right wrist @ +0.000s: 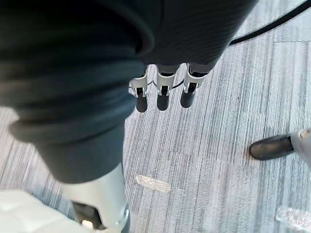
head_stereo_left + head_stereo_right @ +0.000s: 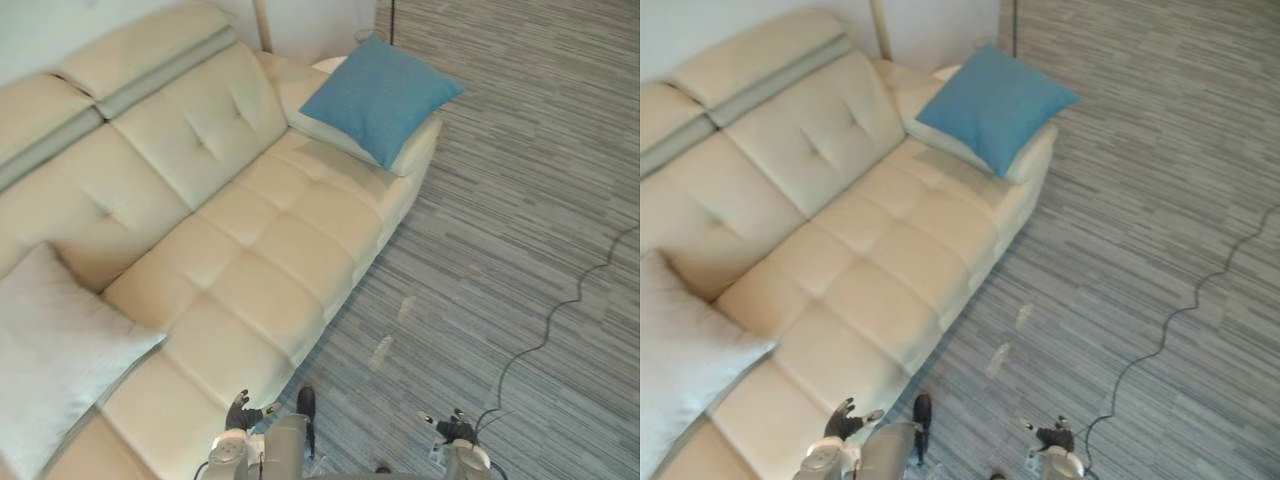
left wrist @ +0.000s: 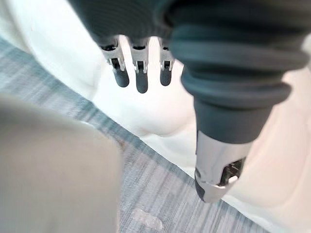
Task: Pick up cushions and gather them together orderly.
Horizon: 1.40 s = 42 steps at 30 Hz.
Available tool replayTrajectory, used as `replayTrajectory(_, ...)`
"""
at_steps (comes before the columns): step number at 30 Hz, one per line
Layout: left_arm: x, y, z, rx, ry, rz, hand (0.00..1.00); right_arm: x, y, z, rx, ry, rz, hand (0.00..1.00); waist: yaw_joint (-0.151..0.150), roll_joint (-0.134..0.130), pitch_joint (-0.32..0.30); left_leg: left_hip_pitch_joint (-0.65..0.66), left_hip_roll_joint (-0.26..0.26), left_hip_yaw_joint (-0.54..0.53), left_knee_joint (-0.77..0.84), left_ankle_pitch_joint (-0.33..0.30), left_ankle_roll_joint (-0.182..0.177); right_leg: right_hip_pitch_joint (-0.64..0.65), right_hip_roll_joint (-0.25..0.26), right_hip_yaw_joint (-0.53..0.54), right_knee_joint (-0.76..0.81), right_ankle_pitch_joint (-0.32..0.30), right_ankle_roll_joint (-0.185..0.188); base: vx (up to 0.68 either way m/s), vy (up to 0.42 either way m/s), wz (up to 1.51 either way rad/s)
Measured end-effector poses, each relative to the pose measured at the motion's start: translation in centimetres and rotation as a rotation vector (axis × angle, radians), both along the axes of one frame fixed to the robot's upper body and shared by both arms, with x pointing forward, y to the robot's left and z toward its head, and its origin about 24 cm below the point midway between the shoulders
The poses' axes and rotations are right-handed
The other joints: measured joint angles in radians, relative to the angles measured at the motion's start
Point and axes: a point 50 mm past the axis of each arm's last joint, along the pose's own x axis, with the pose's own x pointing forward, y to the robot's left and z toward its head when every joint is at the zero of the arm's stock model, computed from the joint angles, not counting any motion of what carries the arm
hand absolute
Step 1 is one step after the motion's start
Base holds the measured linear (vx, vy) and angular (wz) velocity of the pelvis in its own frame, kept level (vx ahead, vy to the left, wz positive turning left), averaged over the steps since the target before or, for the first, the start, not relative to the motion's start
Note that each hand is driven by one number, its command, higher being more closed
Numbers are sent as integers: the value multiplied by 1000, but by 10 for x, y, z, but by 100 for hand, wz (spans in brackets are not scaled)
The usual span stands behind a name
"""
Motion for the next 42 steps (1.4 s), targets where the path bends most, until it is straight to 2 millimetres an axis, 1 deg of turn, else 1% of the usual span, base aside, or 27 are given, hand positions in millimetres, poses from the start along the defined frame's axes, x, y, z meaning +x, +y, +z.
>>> replayTrajectory(1, -1, 0, -1, 0, 5, 1, 0, 2, -1, 1, -4, -10, 3, 0, 7, 0, -1, 33, 2, 27, -3, -17, 14, -37, -7, 18, 103, -6, 13, 323, 123, -82)
replayTrajectory(2, -3, -1, -2, -1, 12, 0, 0, 4, -1, 2, -8, -16, 8, 0, 7, 2, -3, 56, 6, 47, -5, -30, 21, -80, -16, 17, 202, -2, 54, 347, 116, -78)
replayTrajectory(3, -5, -3, -3, -2, 22, -15, 0, 6, 0, 3, -10, -19, 16, 0, 3, 4, -4, 94, 8, 67, -10, -58, 28, -152, -36, 4, 378, 14, 138, 416, 115, -63)
replayTrajectory(4, -7, -2, -4, 5, 33, -30, 0, 8, 1, 3, -8, -21, 21, 0, 2, 2, -4, 136, 5, 79, -18, -76, 35, -217, -57, -24, 525, 6, 147, 502, 94, -42)
replayTrajectory(5, -8, -2, -5, 11, 48, -49, 0, 5, -1, 2, -10, -11, 20, 0, -8, 1, -5, 190, 6, 94, -44, -82, 35, -256, -81, -93, 586, -24, 98, 402, 35, -22)
replayTrajectory(7, -5, -5, -5, 8, 49, -55, 0, 9, -6, 5, -29, -19, 32, 0, -24, 17, 3, 281, 34, 113, -111, -81, 34, -303, -97, -262, 519, -71, 19, 396, -28, -26)
replayTrajectory(9, -6, -3, -5, 9, 50, -50, 0, 17, -8, 8, -41, -36, 50, 0, -34, 33, 7, 318, 69, 132, -130, -78, 28, -354, -78, -346, 388, -63, -1, 407, -94, -37)
replayTrajectory(12, -5, -2, -4, 14, 51, -57, 0, 23, -9, 10, -56, -47, 72, 0, -42, 29, 5, 382, 107, 149, -140, -85, -7, -411, -49, -381, 115, 112, -29, 424, -210, -21)
replayTrajectory(13, -10, 2, -5, 24, 63, -54, 0, 13, -8, 6, -59, -18, 79, 0, -45, 10, -4, 420, 100, 135, -142, -101, -36, -407, -44, -363, 45, 260, -65, 568, -320, -6)
replayTrajectory(14, -13, -4, -8, 7, 81, -53, 0, 7, -15, 5, -74, 2, 75, 0, -50, 42, -14, 437, 128, 109, -139, -111, -57, -405, -21, -370, 101, 246, -104, 480, -268, -7)
replayTrajectory(15, -15, -7, -10, -1, 89, -55, 0, 6, -19, 6, -82, 6, 73, 0, -52, 60, -30, 428, 151, 89, -117, -99, -76, -408, -3, -372, 113, 222, -110, 469, -260, -18)
replayTrajectory(17, -11, -14, -9, -15, 77, -65, 0, 9, -24, 8, -97, -2, 75, 0, -54, 79, -33, 334, 188, 32, 94, -53, -119, -388, 42, -362, 90, 172, -136, 452, -247, -34)
replayTrajectory(18, -10, -17, -9, -23, 77, -65, 0, 7, -28, 8, -103, 7, 72, 0, -54, 85, -28, 267, 205, 5, 242, 14, -127, -352, 62, -354, 57, 170, -140, 420, -196, -35)
replayTrajectory(20, -12, -17, -10, -29, 84, -62, 0, -1, -25, 3, -85, 45, 68, 0, -47, 80, -16, 197, 224, -15, 472, -26, -113, -240, 84, -338, -14, 159, -155, 361, -121, -26)
replayTrajectory(21, -9, -15, -8, -27, 67, -53, 0, -9, -26, 0, -84, 65, 62, 0, -38, 69, -3, 157, 225, -9, 571, -67, -83, -168, 89, -324, -48, 136, -172, 351, -87, -30)
replayTrajectory(24, -7, -14, -7, -24, 54, -52, 0, -9, -26, 0, -68, 62, 27, 0, -34, 73, -2, 32, 171, 1, 496, -109, -52, -79, 83, -282, -79, 99, -152, 346, 4, -40)
replayTrajectory(26, -5, -14, -6, -22, 47, -54, 0, -10, -26, 0, -53, 54, -10, 0, -33, 71, 1, -2, 93, 0, 206, -90, -56, -42, 60, -265, -99, 78, -120, 313, 120, -24)
replayTrajectory(28, -7, -19, -7, -30, 53, -63, 0, -11, -28, 0, -58, 55, -16, 0, -27, 95, 0, 17, 46, -39, -110, 28, -75, -10, 63, -244, -113, 50, -87, 379, 197, -34)
replayTrajectory(29, -10, -18, -8, -36, 59, -48, 0, -11, -25, -1, -52, 56, -13, 0, -6, 101, -7, 50, 30, -44, -149, 135, -53, 17, 63, -207, -138, 42, -78, 441, 190, -46)
replayTrajectory(31, -3, -15, -5, -21, 44, -62, 0, -4, -19, 0, -44, 41, 7, 0, -1, 62, -14, 48, -19, -39, -137, 89, -6, 35, 31, -163, -168, 48, -46, 493, 128, -18)
replayTrajectory(33, -1, -12, -4, -17, 40, -60, 0, 0, -20, 2, -50, 31, 11, 0, 3, 51, -11, 33, -40, -31, -43, 32, 38, 43, 4, -134, -135, 28, -10, 465, 157, -3)
replayTrajectory(36, -8, -8, -6, -14, 58, -44, 0, 9, -19, 5, -69, 16, 50, 0, 15, 45, -13, 121, -46, 8, -62, -37, 52, -62, -24, -55, 184, -10, 82, 408, 147, -24)
replayTrajectory(37, -9, -6, -6, -7, 61, -44, 0, 9, -17, 5, -63, 14, 53, 0, 15, 35, -13, 155, -51, 12, -84, -45, 54, -127, -38, -40, 349, 0, 166, 387, 36, -3)
replayTrajectory(38, -10, -3, -7, 0, 69, -46, 0, 8, -12, 3, -51, 19, 55, 0, 11, 24, -11, 214, -54, 9, -113, -55, 52, -216, -57, -42, 574, 22, 201, 396, 2, 9)
replayTrajectory(39, -11, -2, -7, 3, 72, -45, 0, 7, -12, 3, -51, 22, 56, 0, 9, 22, -10, 248, -53, 3, -130, -57, 51, -246, -72, -68, 646, 16, 189, 551, -64, 26)
replayTrajectory(41, -14, -3, -8, -2, 79, -36, 0, 3, -16, 2, -70, 37, 72, 0, 1, 32, -5, 360, -33, -11, -183, -58, 49, -285, -125, -200, 669, -39, 80, 367, -96, 30)
replayTrajectory(42, -15, -4, -8, -3, 82, -34, 0, 4, -16, 2, -77, 38, 81, 0, -5, 42, -6, 375, -15, -13, -183, -62, 41, -306, -129, -233, 625, -50, 60, 290, -189, 21)
